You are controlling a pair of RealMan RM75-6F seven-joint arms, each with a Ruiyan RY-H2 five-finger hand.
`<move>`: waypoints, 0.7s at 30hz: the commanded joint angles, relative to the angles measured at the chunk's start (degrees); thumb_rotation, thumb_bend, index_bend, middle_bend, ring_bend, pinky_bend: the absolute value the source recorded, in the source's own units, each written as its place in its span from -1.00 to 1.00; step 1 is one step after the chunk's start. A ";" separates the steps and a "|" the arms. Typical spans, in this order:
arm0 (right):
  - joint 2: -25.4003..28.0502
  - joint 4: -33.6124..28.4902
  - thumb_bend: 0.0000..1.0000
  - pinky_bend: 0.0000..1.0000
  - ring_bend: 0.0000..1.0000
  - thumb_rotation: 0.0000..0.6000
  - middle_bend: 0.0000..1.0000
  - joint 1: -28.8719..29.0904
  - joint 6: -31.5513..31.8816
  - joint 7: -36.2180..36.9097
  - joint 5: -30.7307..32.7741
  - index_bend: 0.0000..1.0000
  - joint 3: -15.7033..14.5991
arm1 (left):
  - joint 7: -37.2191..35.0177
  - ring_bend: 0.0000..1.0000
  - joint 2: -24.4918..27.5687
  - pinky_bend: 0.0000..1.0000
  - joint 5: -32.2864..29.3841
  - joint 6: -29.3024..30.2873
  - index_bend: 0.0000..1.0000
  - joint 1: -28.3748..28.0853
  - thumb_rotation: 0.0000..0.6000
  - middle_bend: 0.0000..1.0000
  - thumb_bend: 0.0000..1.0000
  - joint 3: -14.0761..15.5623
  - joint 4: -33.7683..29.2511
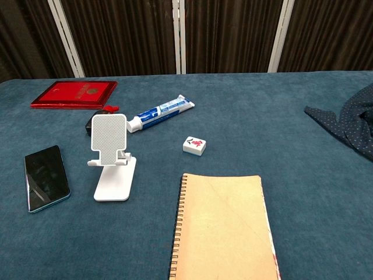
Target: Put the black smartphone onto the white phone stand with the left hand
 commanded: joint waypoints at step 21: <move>0.15 -0.73 -1.00 -1.00 -1.00 1.00 -1.00 0.40 -2.30 -1.61 4.07 -1.00 1.03 | -9.56 -0.97 -10.53 -0.79 10.90 -26.34 -0.97 -19.88 1.00 -1.00 -1.00 1.43 24.11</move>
